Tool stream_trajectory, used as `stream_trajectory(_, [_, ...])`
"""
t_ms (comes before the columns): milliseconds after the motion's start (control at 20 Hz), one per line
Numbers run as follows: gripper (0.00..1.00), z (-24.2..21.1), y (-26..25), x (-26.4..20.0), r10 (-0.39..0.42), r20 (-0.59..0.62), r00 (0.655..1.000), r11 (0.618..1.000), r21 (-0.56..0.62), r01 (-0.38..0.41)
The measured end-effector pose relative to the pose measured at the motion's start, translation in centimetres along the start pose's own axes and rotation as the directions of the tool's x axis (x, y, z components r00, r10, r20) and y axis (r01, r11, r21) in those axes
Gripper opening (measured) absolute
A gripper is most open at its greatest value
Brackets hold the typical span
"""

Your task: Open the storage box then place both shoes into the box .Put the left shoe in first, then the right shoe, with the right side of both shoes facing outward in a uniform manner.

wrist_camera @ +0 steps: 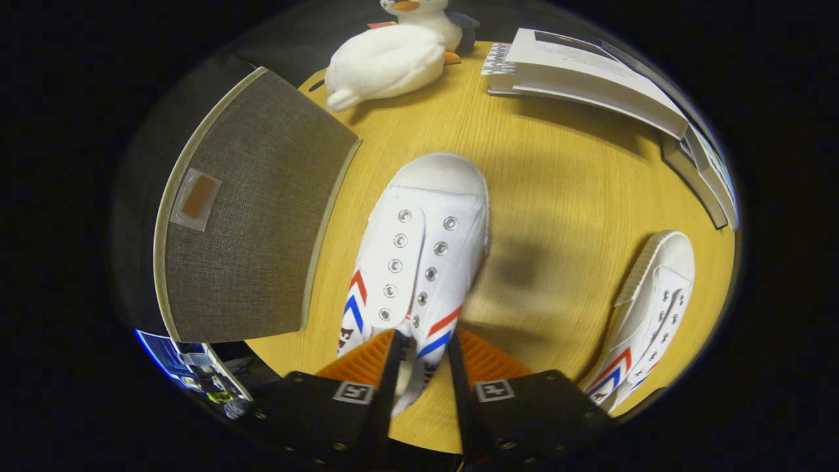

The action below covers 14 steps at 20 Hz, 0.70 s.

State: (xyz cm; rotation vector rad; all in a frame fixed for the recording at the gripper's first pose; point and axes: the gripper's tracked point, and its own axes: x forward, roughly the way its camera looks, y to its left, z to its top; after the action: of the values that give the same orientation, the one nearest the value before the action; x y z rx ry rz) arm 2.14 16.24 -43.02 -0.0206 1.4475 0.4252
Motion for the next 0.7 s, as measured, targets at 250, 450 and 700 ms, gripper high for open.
stream_trajectory(250, [0.05, 0.0, -0.3, -1.0, 0.011, -0.007, 1.0, 0.996, 0.088, -0.01])
stream_trajectory(450, [0.05, -0.3, 0.4, -3.2, 0.033, -0.019, 0.999, 0.996, 0.084, -0.032])
stream_trajectory(700, [0.05, 0.5, 1.0, -7.3, 0.023, 0.007, 1.0, 0.998, 0.06, -0.024])
